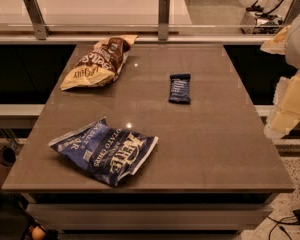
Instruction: Pick blue chip bag
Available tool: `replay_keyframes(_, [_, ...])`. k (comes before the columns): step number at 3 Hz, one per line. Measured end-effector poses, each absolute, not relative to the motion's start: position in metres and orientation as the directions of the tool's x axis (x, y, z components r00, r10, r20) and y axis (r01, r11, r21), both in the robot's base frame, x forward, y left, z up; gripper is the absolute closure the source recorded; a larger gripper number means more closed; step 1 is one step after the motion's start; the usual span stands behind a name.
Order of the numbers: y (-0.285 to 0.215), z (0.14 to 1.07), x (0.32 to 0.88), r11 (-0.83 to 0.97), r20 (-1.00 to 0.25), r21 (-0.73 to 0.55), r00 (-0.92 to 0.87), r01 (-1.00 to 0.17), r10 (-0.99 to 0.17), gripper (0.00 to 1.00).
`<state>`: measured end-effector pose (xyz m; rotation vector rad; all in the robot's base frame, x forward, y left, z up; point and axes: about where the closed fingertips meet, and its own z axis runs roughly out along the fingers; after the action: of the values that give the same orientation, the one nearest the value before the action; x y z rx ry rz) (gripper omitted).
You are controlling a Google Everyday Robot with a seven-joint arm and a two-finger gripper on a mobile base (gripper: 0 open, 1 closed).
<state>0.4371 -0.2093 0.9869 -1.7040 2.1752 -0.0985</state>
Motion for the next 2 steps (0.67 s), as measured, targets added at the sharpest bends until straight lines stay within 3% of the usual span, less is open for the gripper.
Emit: replay_keyframes(2, [-0.152, 0.965, 0.42, 0.207, -0.407, -0.273, -0.082, -0.94, -0.91, 0.0])
